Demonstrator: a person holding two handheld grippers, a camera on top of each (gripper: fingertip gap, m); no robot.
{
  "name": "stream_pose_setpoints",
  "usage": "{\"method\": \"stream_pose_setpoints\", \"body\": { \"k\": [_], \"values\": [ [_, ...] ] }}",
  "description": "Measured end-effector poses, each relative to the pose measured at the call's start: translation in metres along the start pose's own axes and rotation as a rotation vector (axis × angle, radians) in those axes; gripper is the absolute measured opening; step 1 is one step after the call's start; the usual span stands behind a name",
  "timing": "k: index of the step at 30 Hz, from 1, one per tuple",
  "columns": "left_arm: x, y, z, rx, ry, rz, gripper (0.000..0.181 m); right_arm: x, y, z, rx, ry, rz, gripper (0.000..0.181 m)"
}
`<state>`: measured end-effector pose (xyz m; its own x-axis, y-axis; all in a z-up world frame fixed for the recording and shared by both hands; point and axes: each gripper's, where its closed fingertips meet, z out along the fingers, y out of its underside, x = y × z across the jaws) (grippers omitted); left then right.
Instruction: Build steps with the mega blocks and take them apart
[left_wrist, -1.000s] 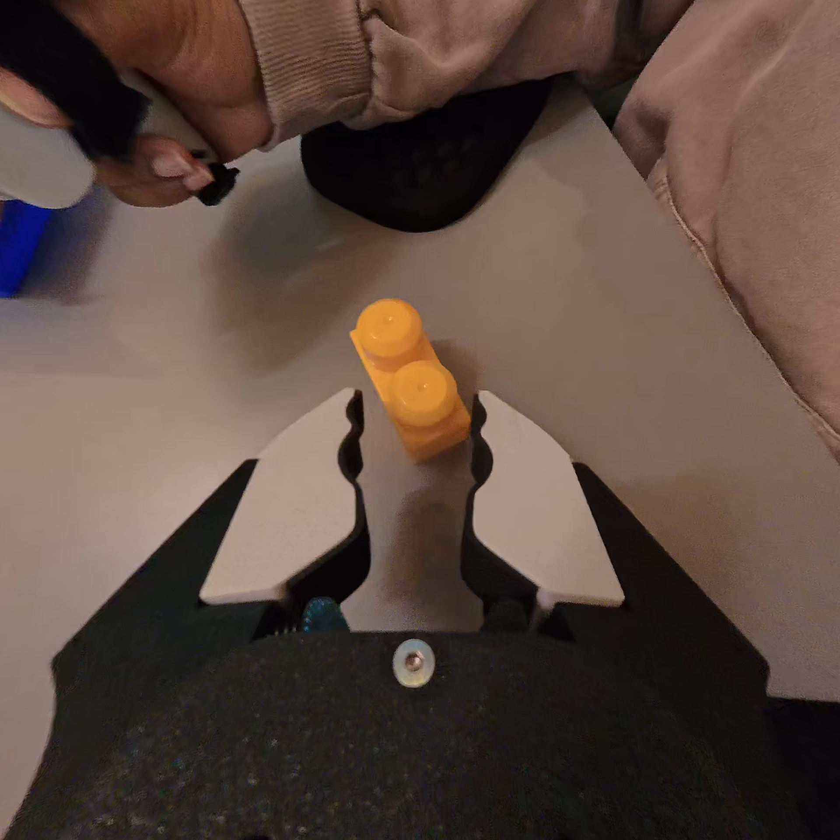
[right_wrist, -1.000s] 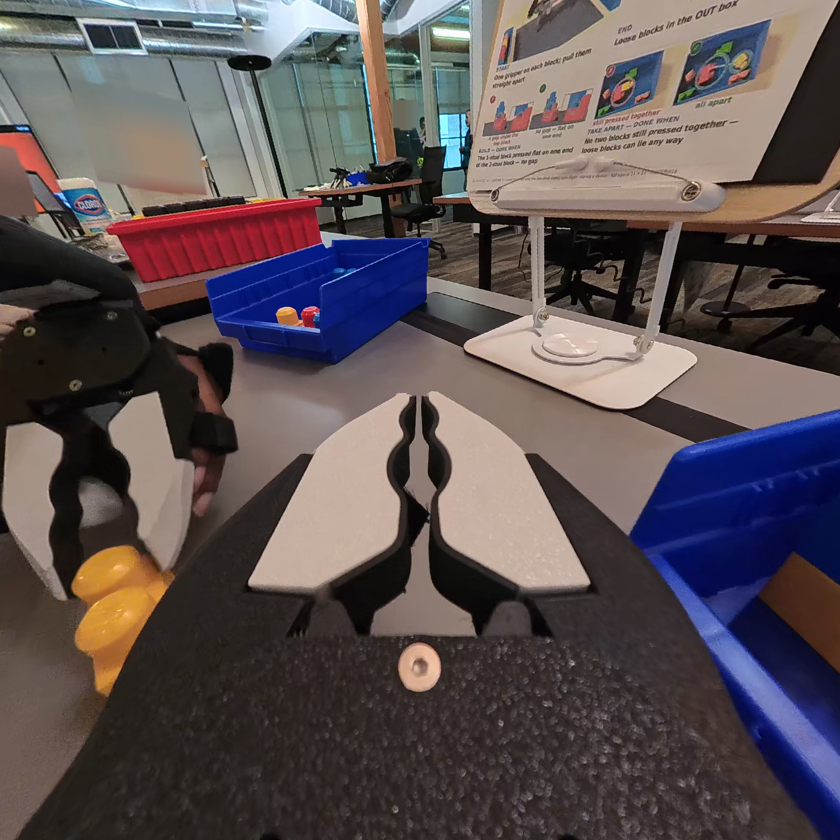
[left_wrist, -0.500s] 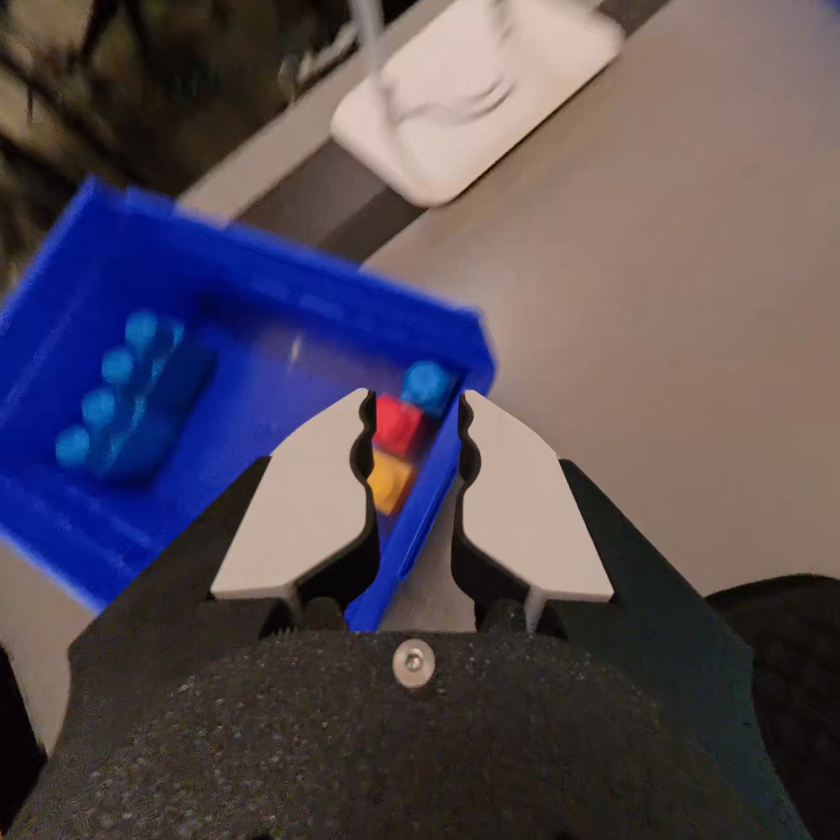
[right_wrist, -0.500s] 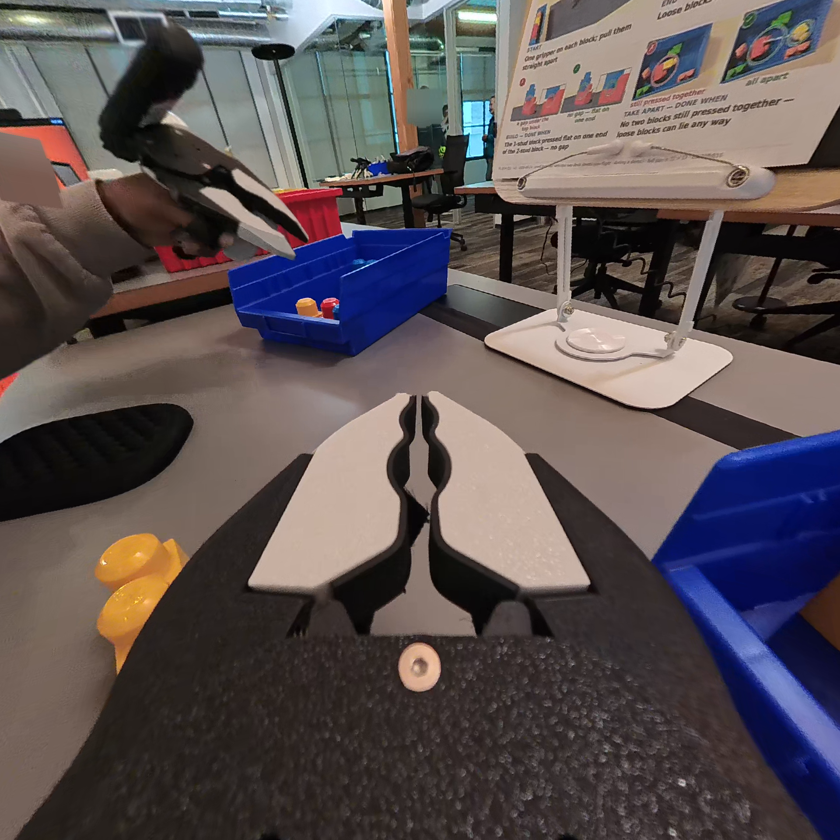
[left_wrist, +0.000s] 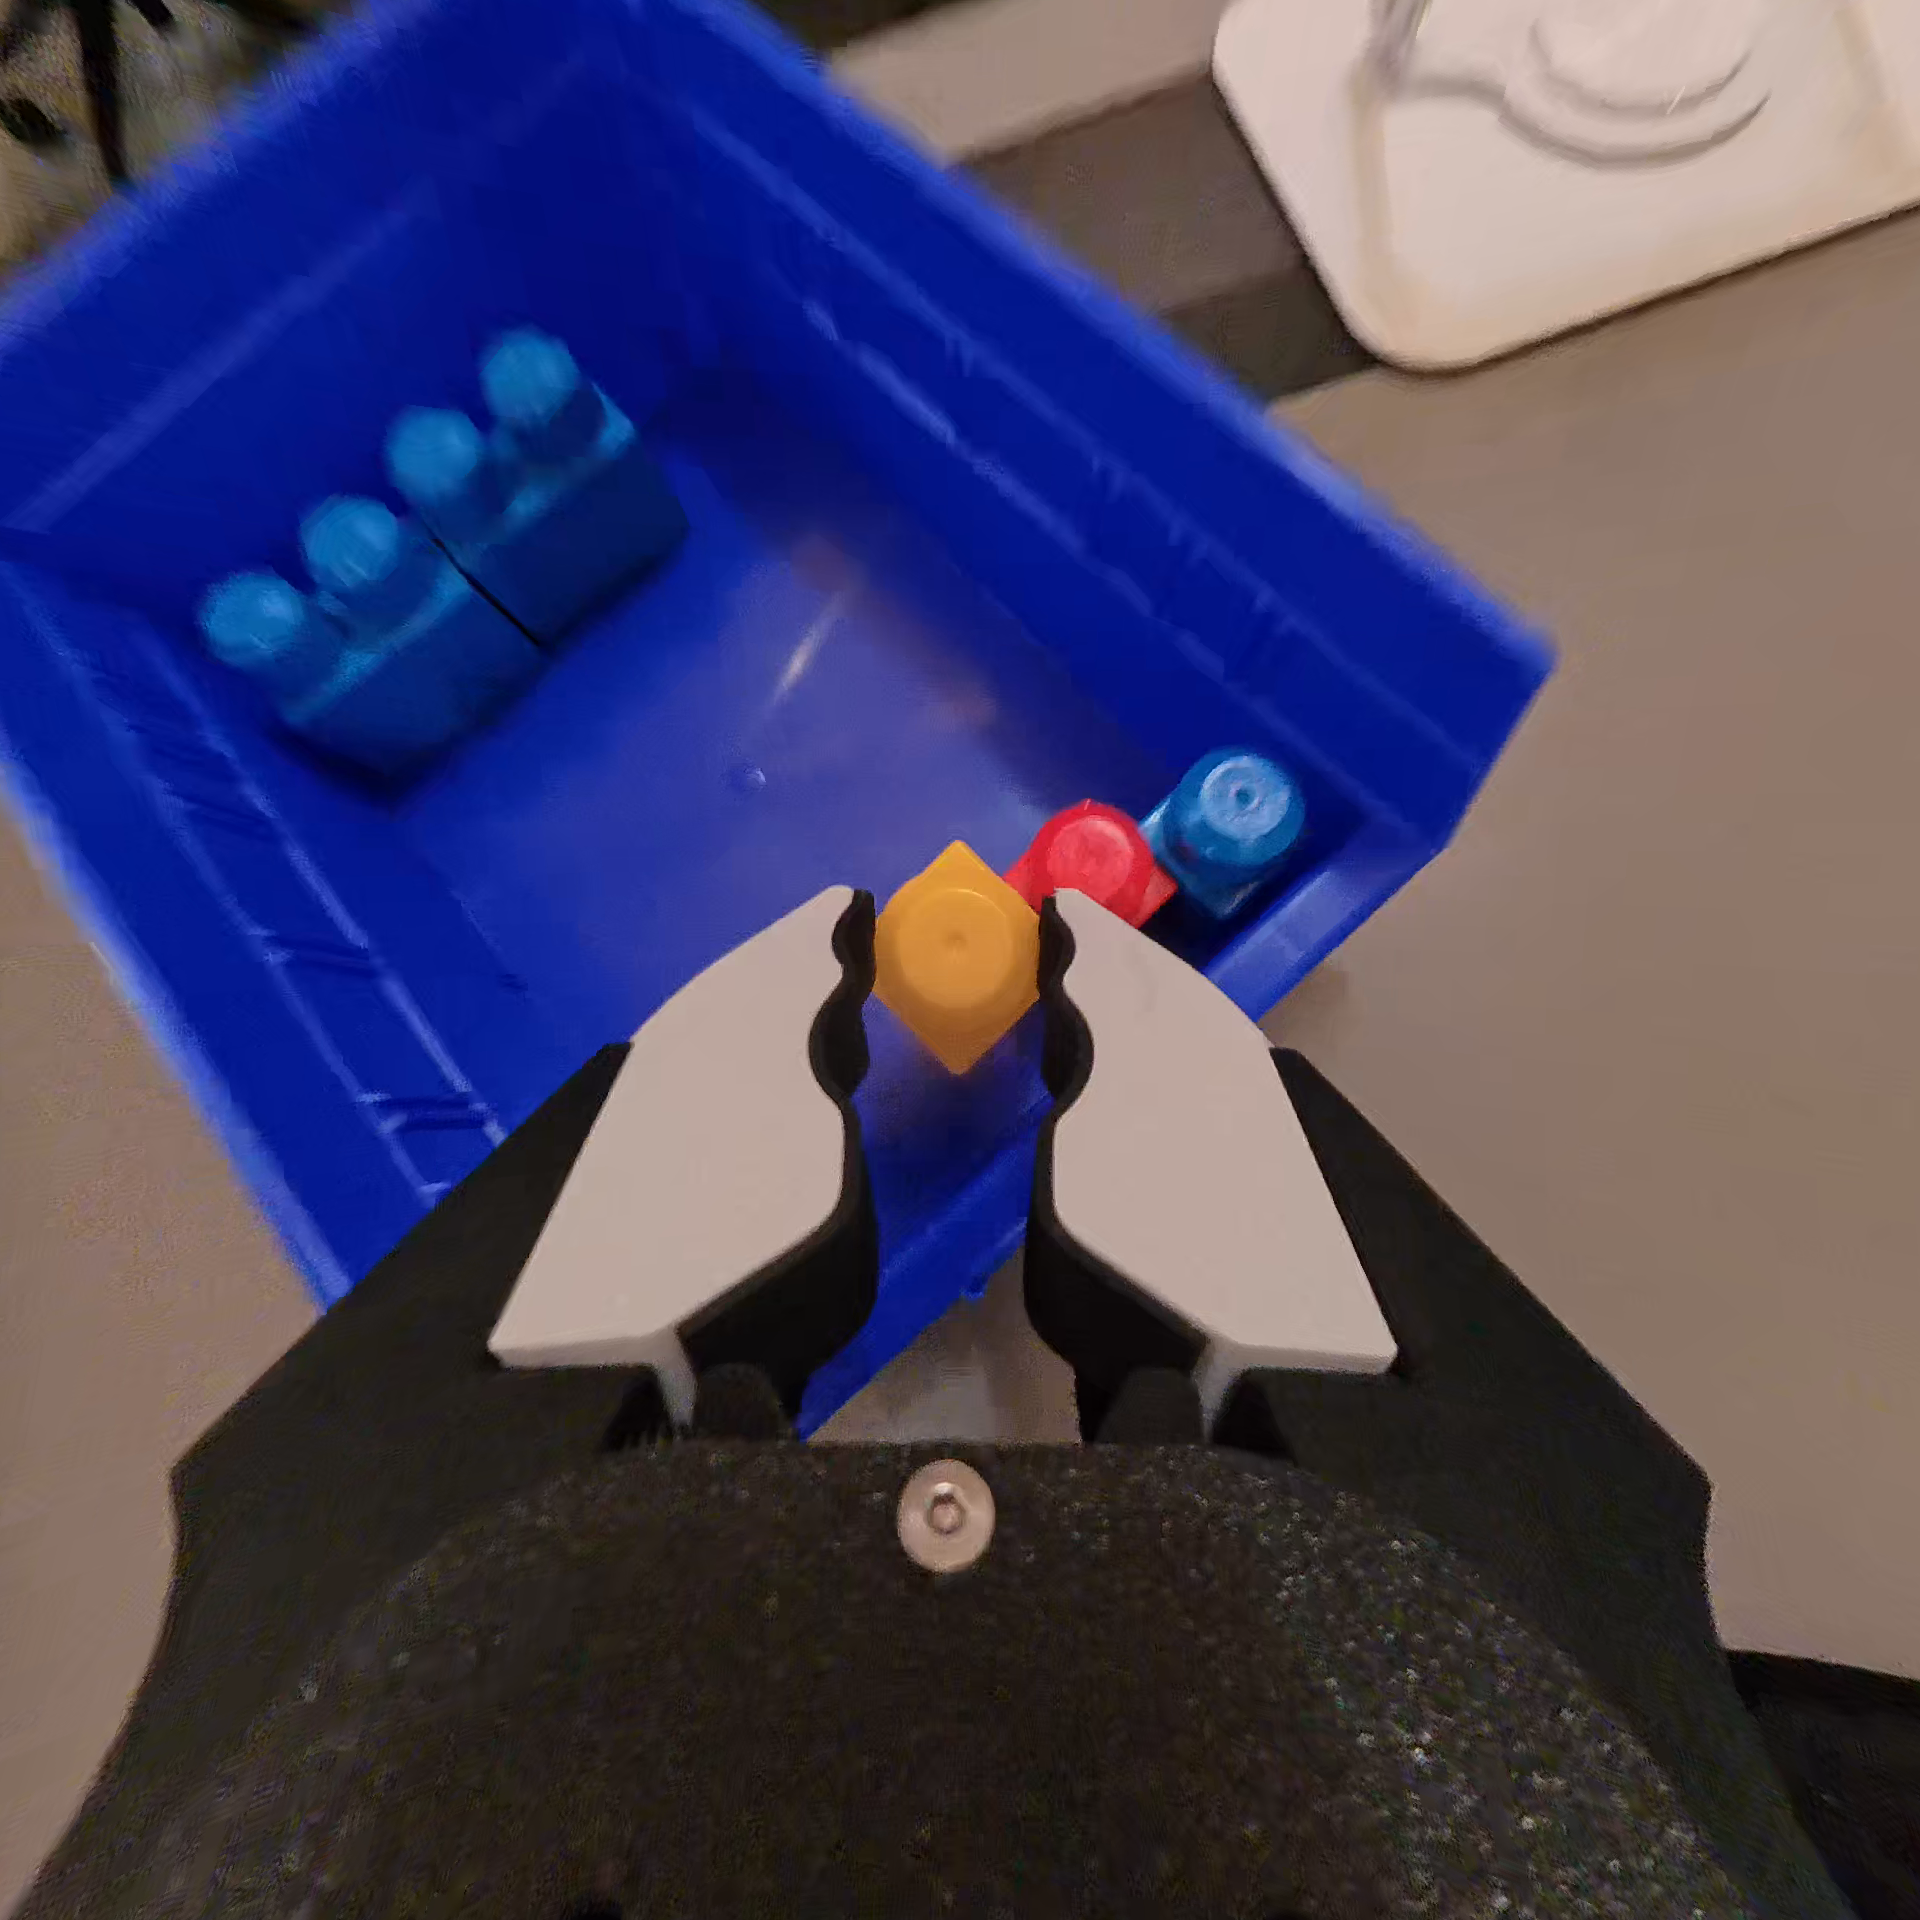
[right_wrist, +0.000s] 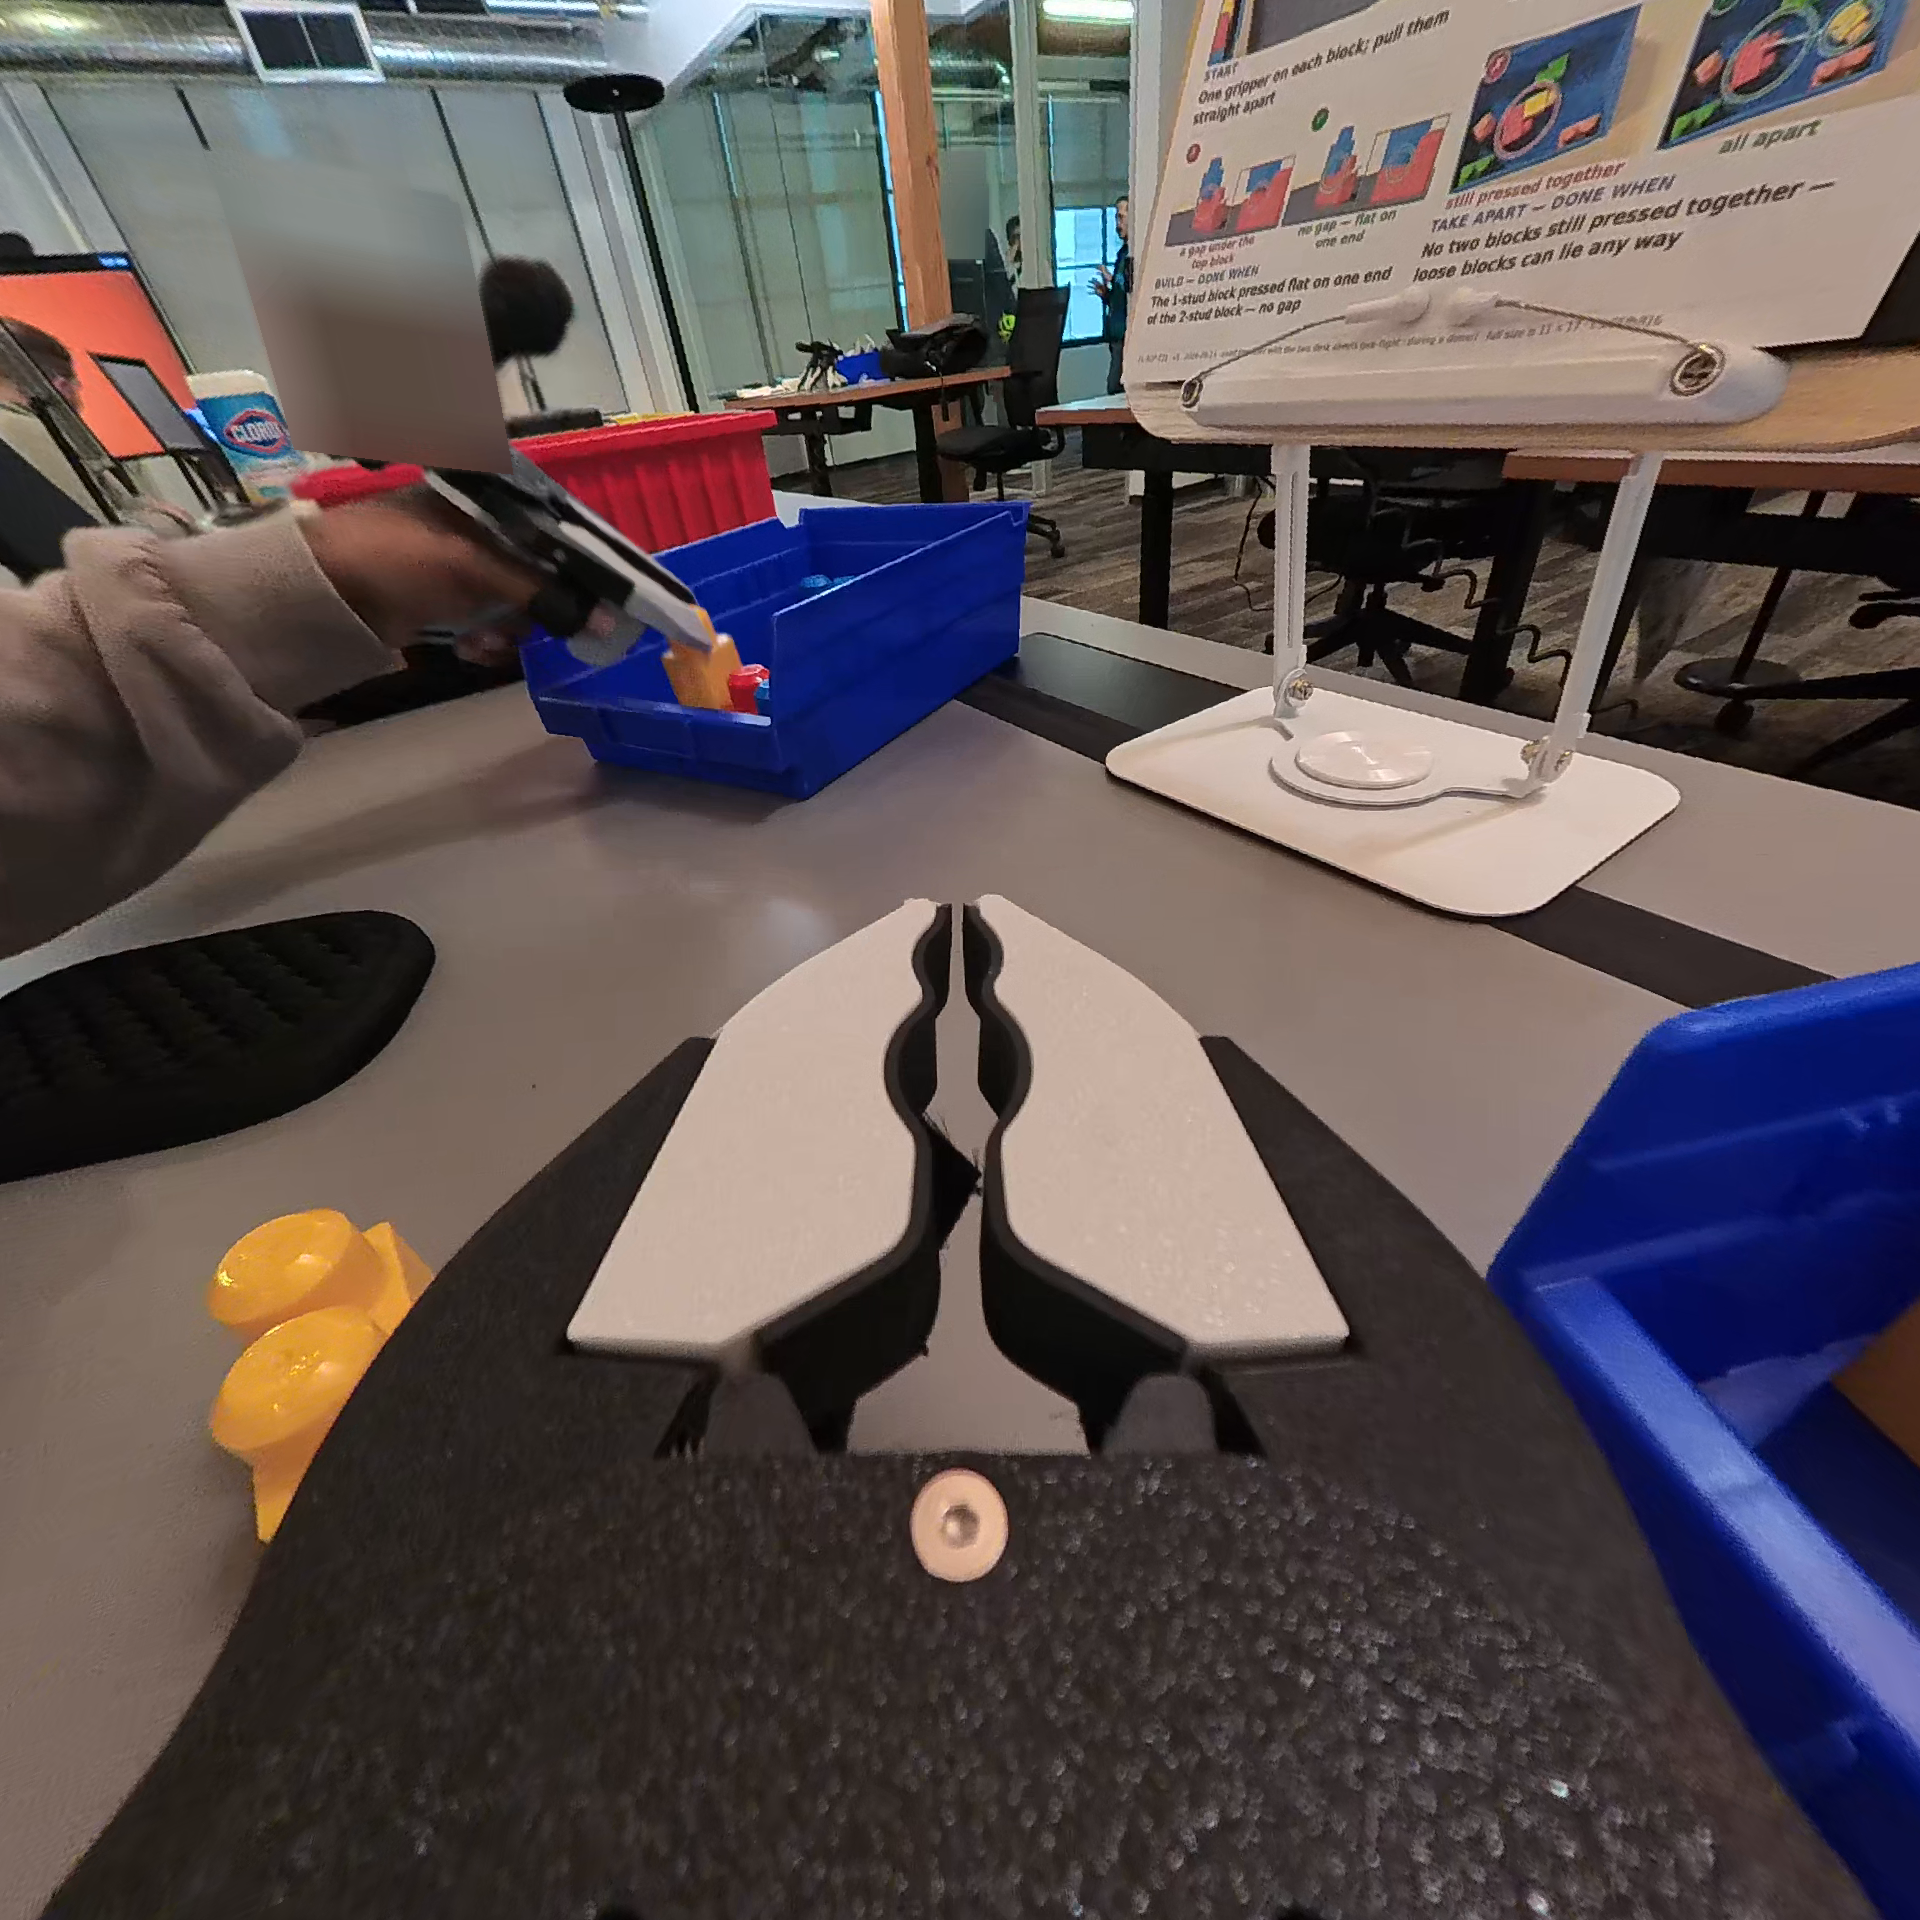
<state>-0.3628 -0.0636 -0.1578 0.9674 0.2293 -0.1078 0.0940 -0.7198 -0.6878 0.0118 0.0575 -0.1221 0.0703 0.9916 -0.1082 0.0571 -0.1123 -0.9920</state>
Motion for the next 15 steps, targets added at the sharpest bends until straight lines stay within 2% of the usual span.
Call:
{"method": "stream_pose_setpoints", "body": {
  "k": [3, 5, 7, 12, 15],
  "values": [
    [0.02, -0.03, -0.038, 0.108, 0.031, 0.055, 0.031, 0.001, -0.001, 0.0, 0.004, -0.002, 0.006, 0.002],
    [0.058, -0.04, -0.06, 0.153, 0.153, 0.079, 0.03, 0.0, -0.001, 0.0, 0.003, -0.009, 0.007, 0.002],
    [0.104, -0.037, -0.073, 0.159, 0.274, 0.128, 0.03, -0.002, -0.001, 0.001, 0.0, -0.016, 0.002, 0.002],
    [0.207, -0.009, -0.064, 0.099, 0.459, 0.254, 0.03, -0.01, 0.003, 0.003, -0.024, -0.045, -0.02, 0.002],
    [0.248, 0.006, -0.045, 0.056, 0.525, 0.265, 0.03, -0.014, 0.006, 0.004, -0.048, -0.063, -0.046, 0.002]
  ]
}}
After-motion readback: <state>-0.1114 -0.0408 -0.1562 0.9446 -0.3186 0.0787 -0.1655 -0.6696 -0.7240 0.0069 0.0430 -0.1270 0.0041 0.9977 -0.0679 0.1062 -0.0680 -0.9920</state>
